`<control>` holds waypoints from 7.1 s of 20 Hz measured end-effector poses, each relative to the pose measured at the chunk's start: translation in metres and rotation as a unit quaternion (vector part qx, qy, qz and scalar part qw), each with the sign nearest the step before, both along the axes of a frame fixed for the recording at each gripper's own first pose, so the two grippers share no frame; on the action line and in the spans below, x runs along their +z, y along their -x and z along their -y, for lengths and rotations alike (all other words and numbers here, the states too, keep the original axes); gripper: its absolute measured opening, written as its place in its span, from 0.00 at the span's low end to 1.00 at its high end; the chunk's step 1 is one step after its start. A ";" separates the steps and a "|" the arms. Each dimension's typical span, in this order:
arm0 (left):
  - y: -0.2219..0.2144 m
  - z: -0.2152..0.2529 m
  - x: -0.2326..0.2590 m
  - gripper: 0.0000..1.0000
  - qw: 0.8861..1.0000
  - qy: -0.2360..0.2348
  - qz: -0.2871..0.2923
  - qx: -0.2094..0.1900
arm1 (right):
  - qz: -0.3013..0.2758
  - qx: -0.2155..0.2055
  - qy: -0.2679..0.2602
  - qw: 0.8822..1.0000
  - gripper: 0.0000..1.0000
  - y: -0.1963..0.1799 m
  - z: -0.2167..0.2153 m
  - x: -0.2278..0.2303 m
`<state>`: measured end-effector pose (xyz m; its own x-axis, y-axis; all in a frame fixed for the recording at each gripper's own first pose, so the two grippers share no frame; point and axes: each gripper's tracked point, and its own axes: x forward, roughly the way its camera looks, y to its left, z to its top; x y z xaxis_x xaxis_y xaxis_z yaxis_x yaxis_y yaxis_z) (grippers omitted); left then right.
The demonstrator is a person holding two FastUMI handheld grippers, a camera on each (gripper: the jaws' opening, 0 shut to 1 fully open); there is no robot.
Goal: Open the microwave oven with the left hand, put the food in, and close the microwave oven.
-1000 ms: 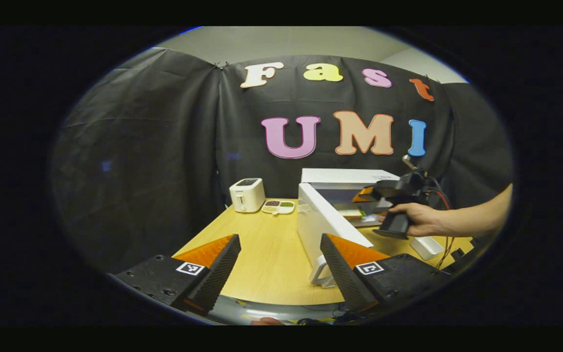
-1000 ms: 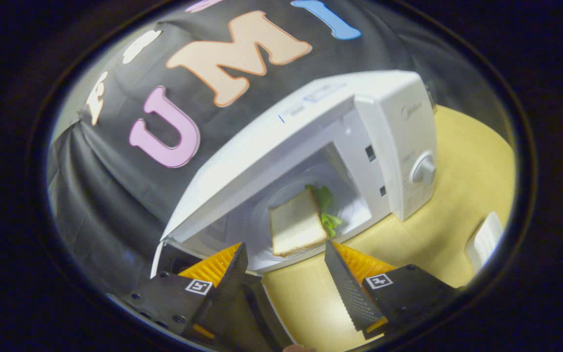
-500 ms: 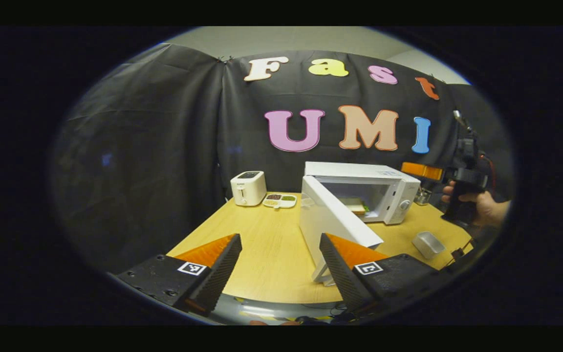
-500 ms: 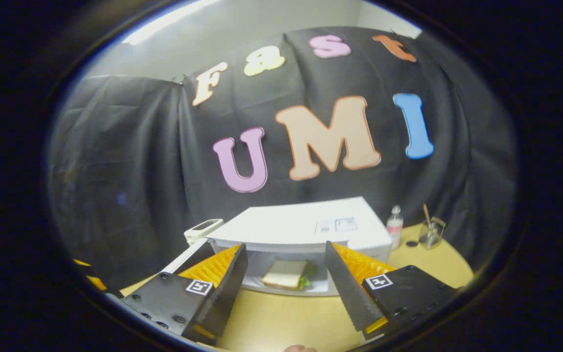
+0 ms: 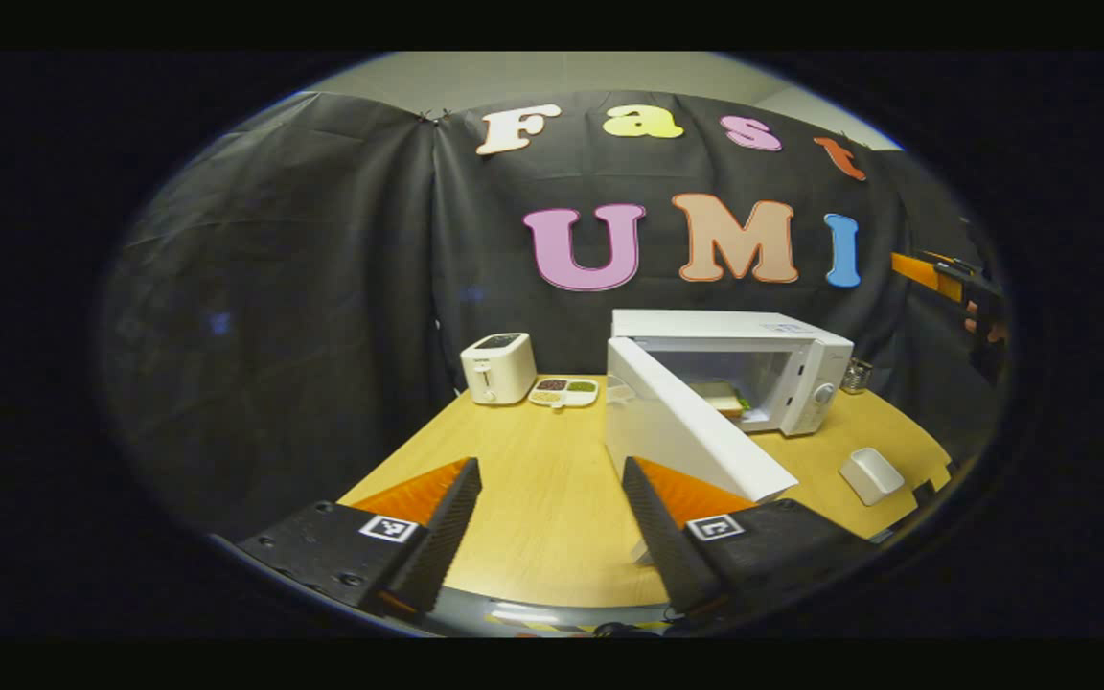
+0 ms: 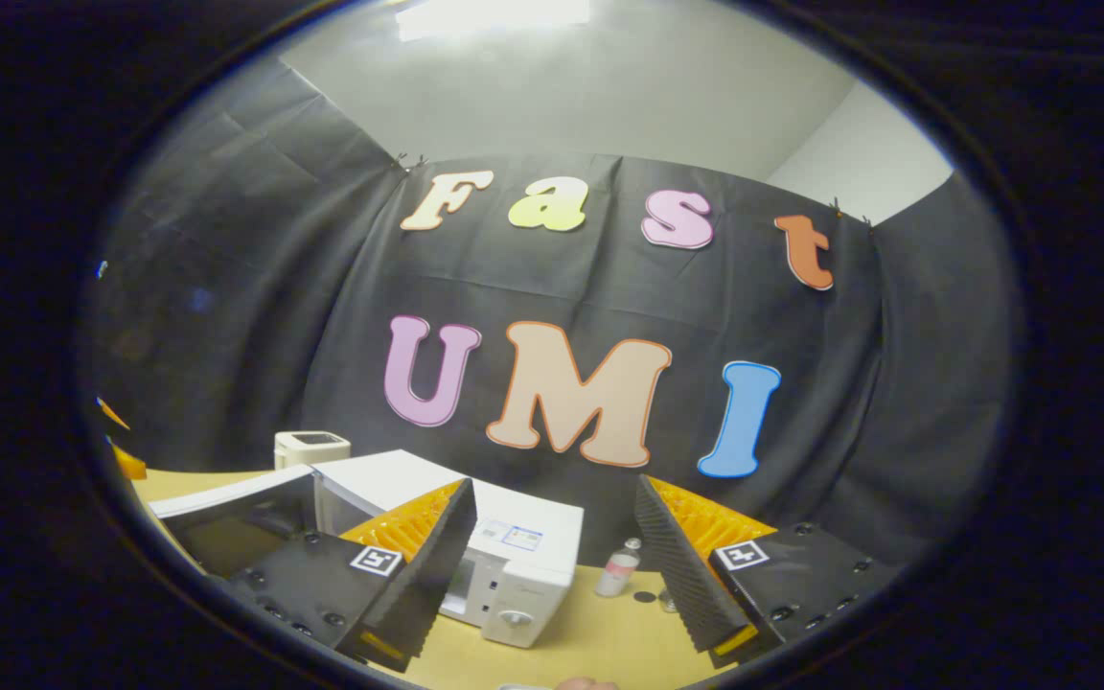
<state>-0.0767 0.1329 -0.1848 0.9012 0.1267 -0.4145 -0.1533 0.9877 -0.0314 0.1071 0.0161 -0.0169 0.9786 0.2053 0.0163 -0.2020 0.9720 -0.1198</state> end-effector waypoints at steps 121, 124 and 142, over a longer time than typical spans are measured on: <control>-0.137 0.234 0.149 0.34 0.971 -0.029 0.145 -0.189 | -0.056 -0.083 -0.023 0.995 0.97 0.039 0.144 -0.024; -0.133 0.240 0.170 0.97 0.962 -0.050 0.172 -0.206 | -0.058 -0.077 -0.028 0.995 0.97 0.038 0.138 -0.025; -0.125 0.240 0.176 0.97 0.965 -0.011 0.161 -0.208 | -0.059 -0.084 -0.046 0.994 0.96 0.049 0.138 -0.025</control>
